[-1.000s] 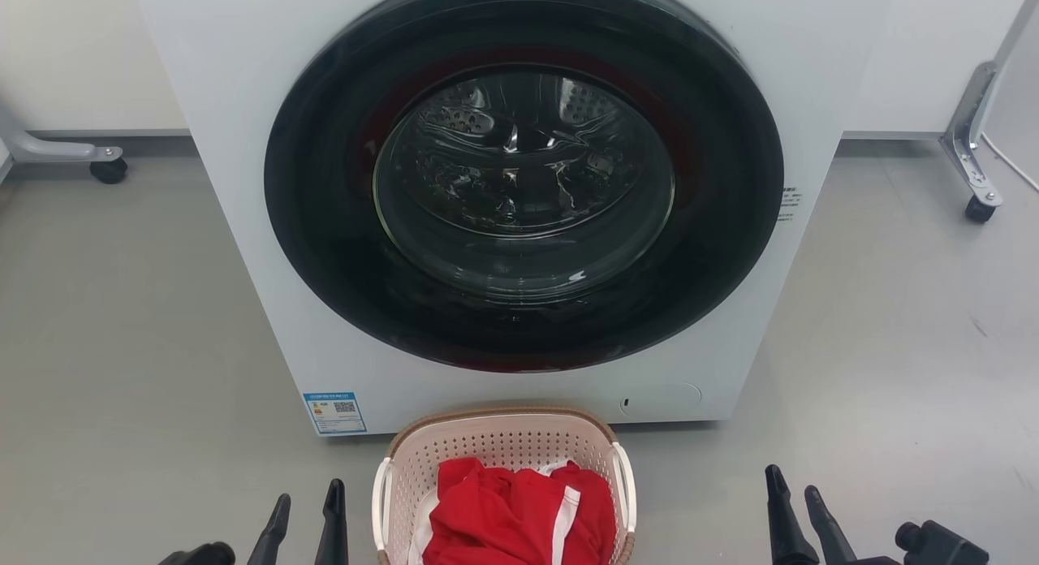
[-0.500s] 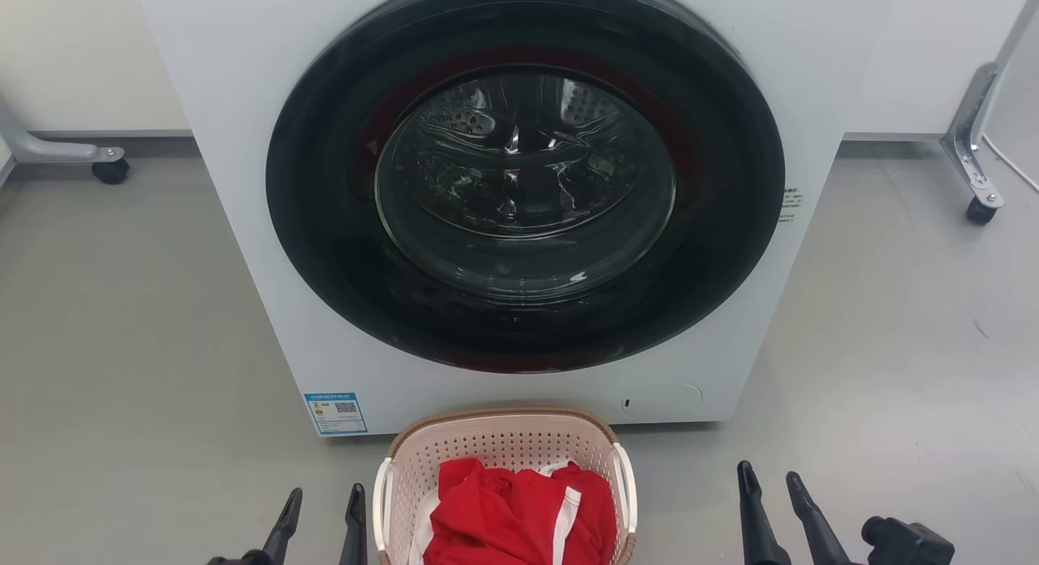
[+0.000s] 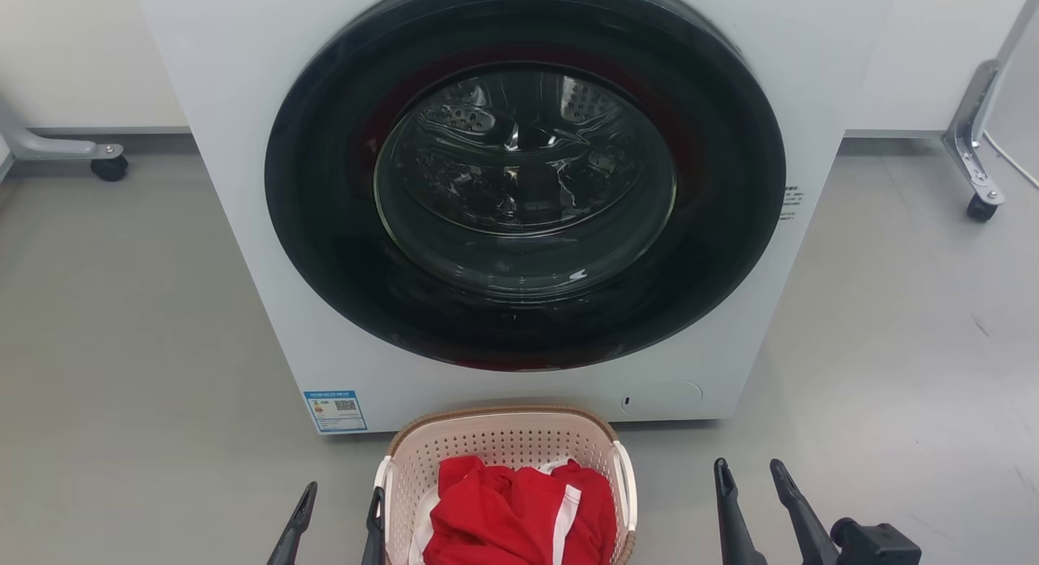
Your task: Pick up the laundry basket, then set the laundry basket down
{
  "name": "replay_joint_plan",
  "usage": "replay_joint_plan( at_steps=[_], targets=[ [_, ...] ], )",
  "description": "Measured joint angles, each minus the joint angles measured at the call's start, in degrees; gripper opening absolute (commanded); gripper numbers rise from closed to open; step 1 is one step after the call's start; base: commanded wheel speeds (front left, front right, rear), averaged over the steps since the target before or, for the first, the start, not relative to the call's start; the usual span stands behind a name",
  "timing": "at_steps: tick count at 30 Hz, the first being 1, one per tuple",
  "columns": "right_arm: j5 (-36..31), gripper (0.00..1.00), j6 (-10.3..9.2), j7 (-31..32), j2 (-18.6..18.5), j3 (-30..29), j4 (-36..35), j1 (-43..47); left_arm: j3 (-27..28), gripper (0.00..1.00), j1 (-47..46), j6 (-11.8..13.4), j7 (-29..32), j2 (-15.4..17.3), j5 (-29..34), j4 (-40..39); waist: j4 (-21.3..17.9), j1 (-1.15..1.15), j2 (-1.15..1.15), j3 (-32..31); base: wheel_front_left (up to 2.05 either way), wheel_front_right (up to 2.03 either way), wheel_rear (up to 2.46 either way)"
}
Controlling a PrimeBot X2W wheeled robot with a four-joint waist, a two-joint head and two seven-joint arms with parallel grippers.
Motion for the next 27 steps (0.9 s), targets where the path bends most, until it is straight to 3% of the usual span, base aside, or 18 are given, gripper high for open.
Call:
replay_joint_plan(
  at_steps=[8,27],
  targets=[
    [-5.73,1.00,-0.79,-1.49,-0.03,1.43,-0.34,0.00,-0.47,1.00,0.32,0.69,-1.52,-0.05,4.67,-0.57,0.05,0.00,0.00,0.16,0.00,0.00,0.00],
    [-5.35,1.00,-0.84,-1.49,-0.03,-0.69,-0.12,0.19,2.09,1.00,0.95,-0.22,-1.52,-1.63,0.27,-0.09,0.05,0.00,0.00,0.29,0.00,0.00,0.00]
  ],
)
